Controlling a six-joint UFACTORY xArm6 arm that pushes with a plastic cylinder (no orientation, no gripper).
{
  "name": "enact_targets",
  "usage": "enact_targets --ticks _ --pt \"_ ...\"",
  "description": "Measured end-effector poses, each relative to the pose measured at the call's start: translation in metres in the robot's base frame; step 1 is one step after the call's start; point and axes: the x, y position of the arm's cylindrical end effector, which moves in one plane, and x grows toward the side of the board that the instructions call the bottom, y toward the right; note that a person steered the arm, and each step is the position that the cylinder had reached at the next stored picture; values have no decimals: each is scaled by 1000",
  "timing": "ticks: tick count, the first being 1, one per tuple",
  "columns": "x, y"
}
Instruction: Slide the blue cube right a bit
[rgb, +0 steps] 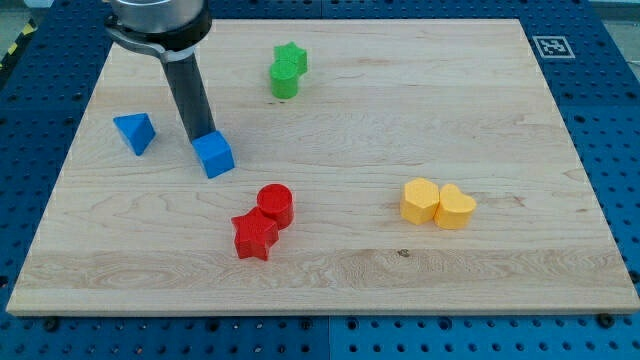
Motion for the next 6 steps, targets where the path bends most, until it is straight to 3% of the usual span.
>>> enact_targets --ticks 1,2,4,6 --pt "6 -51" --pt "22 -45" --pt "25 36" --pt "53 35"
